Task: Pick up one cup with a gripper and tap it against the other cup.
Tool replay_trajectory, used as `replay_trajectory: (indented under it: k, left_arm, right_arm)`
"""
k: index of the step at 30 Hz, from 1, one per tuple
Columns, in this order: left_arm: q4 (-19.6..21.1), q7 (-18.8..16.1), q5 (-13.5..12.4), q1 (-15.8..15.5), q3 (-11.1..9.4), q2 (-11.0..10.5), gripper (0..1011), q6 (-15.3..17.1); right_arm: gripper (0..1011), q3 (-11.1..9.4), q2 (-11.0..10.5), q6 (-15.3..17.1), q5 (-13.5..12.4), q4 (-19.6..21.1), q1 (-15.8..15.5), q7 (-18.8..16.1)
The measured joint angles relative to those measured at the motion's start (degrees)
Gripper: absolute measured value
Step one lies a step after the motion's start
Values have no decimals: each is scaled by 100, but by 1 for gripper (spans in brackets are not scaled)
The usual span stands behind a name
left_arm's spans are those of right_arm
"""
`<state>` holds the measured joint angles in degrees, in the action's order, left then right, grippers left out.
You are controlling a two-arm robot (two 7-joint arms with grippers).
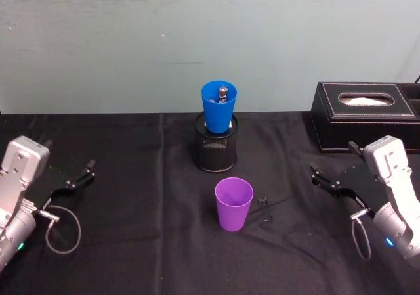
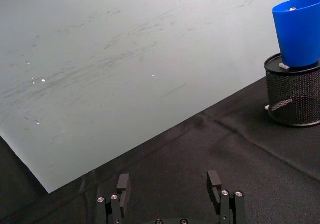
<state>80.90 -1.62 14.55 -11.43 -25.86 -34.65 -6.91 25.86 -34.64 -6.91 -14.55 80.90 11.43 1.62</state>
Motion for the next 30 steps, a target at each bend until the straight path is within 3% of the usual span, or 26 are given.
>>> replay_trajectory:
  k: [14,20,30]
  left_arm:
    - [0,0,0,0,0,0,1000,0]
    - [0,0,0,0,0,0,1000,0]
    - [0,0,0,0,0,0,1000,0]
  right_arm:
    - [1003,-35,1,-46,13,12,-21,-10]
    - [1003,-218,-74,-268,51,318,-239,-82]
    - [1003,-401,-83,-354,-24,722,-557,-236]
